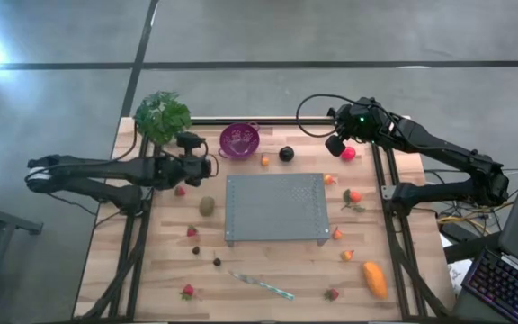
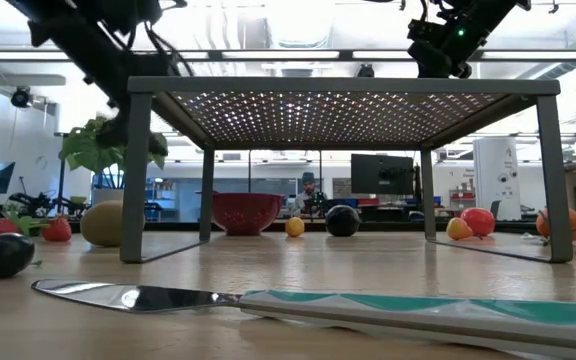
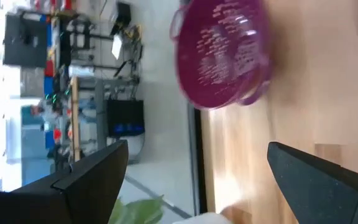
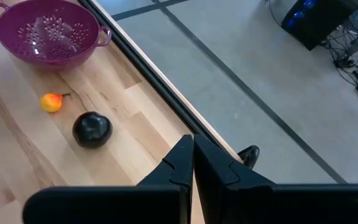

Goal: Pick & Place Fruit
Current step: Put the purple strainer bowl on the shelf

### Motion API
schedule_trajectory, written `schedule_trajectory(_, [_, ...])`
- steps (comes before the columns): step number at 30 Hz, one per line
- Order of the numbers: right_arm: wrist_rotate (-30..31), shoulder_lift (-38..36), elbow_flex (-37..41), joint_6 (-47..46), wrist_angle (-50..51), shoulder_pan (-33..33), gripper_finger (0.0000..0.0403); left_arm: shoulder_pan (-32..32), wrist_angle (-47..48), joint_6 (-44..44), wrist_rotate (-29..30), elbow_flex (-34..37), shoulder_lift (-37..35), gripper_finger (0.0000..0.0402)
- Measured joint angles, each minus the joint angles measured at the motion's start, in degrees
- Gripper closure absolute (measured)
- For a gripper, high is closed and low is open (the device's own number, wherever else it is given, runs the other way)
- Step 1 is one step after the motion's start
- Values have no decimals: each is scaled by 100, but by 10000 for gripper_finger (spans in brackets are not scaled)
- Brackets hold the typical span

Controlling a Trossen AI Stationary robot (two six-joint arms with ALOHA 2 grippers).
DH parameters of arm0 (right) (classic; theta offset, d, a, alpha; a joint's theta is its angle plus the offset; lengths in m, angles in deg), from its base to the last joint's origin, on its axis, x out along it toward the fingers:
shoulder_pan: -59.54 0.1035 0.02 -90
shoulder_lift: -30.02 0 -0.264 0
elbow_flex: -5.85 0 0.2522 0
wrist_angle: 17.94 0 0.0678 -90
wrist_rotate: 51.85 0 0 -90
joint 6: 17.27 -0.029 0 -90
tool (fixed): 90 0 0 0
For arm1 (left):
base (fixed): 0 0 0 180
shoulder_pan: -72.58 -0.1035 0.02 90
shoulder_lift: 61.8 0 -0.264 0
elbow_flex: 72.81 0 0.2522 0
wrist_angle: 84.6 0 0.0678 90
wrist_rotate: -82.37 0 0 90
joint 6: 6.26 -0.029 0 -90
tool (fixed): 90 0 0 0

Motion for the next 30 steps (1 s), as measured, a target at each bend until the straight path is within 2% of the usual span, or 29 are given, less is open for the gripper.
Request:
schedule_trajectory(6, [0,0,0,0,-2,0,394,-93,-799,-605,-366,455,-2,13])
schedule_trajectory(18, [0,1,13,4,-13,0,394,-363,-2659,-1860,-670,1586,42,13])
schedule_trajectory(30, [-1,1,15,68,-136,0,394,-694,-3412,-2024,-970,1610,982,13])
